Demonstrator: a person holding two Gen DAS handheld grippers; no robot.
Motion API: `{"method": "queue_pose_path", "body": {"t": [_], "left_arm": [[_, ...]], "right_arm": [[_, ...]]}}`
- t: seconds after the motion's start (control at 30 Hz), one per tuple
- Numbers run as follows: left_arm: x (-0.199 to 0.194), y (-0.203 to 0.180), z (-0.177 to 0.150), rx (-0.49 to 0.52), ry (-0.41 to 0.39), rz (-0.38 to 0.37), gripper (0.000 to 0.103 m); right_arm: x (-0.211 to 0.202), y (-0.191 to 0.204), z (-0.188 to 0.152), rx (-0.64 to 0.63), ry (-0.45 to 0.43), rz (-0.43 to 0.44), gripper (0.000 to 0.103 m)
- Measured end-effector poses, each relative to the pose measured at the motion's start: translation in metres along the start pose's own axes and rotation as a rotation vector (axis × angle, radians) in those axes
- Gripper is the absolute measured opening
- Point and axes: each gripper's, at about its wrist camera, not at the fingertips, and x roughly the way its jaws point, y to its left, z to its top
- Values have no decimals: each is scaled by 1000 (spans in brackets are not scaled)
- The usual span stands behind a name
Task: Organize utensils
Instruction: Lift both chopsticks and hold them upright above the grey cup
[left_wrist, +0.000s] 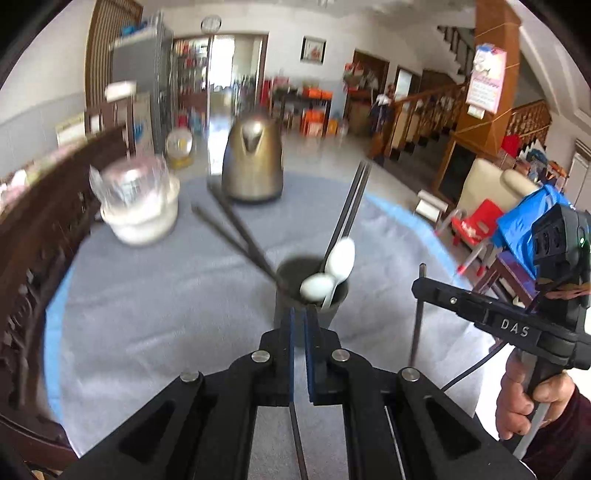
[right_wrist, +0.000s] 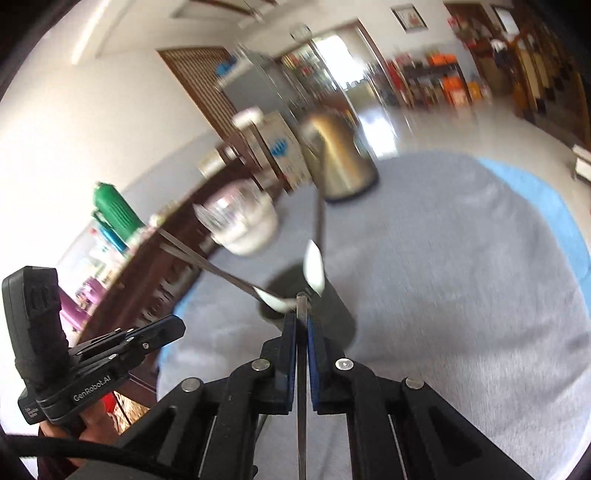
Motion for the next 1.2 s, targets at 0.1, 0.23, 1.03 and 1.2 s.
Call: {"method": "queue_pose_path", "body": {"t": [0.1,0.23,1.03,1.2], "left_arm": [[-22,-7,11,21,-53,-3,5],[-22,-5,10,8,-20,6,5],[163,12,-52,-120,533,-38,6],[150,8,-54,-122,478,-37,5]], "right_arm": [[-20,13,5,-35,-76,17,6],[-30,26,7,-73,-102,6,6],[-18,-2,-12,43,-60,-4,6],[-21,0,-13,29,-70,2,6]]}}
